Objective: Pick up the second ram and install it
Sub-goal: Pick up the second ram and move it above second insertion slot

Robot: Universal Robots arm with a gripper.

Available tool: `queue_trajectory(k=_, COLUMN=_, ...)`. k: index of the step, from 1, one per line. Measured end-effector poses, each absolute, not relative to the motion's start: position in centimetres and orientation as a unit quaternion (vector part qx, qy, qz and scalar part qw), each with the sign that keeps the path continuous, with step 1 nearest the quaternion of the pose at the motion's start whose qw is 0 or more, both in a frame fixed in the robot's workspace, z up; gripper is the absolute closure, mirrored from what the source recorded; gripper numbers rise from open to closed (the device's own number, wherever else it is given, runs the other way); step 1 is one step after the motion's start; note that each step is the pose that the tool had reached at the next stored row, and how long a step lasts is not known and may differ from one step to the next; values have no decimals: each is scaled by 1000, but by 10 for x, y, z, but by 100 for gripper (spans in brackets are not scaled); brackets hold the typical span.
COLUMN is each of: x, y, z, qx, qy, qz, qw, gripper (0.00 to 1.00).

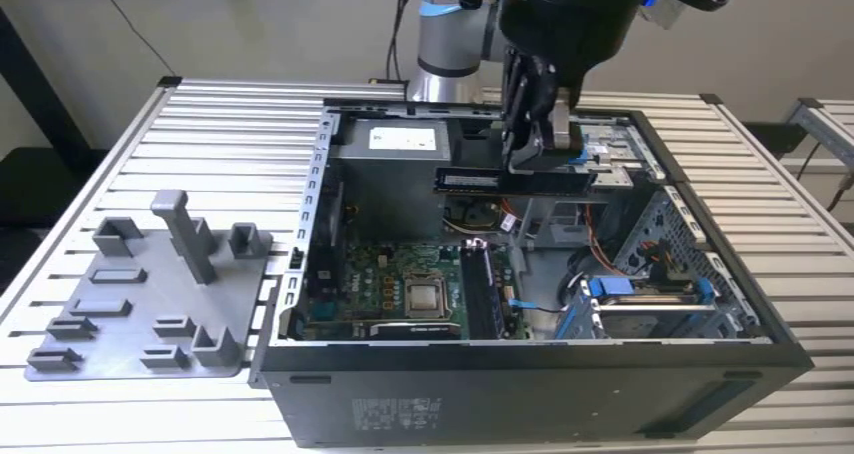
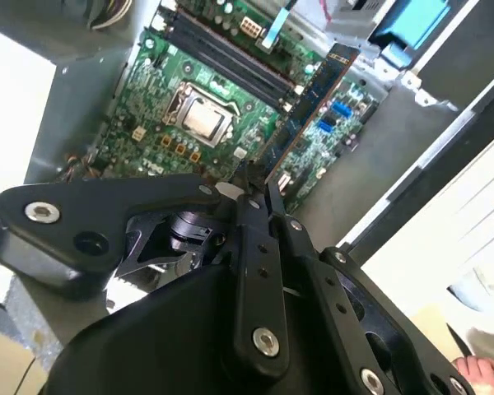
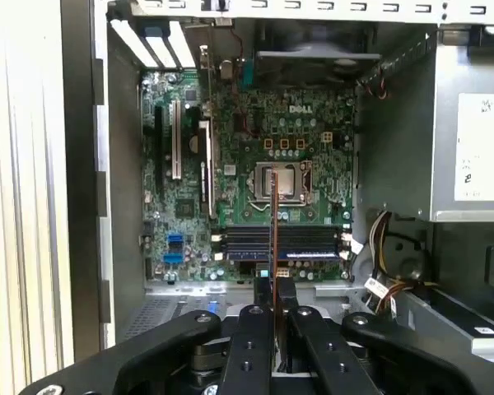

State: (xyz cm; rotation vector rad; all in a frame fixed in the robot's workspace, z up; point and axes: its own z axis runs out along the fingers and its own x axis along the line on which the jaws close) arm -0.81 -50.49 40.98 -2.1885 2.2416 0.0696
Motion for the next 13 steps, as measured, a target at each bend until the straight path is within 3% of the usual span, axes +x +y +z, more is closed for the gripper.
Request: queue_trajectory(k=13, x=10, y=-497, z=410, qx=-698, qy=715, qz=22, qw=4, gripper=86)
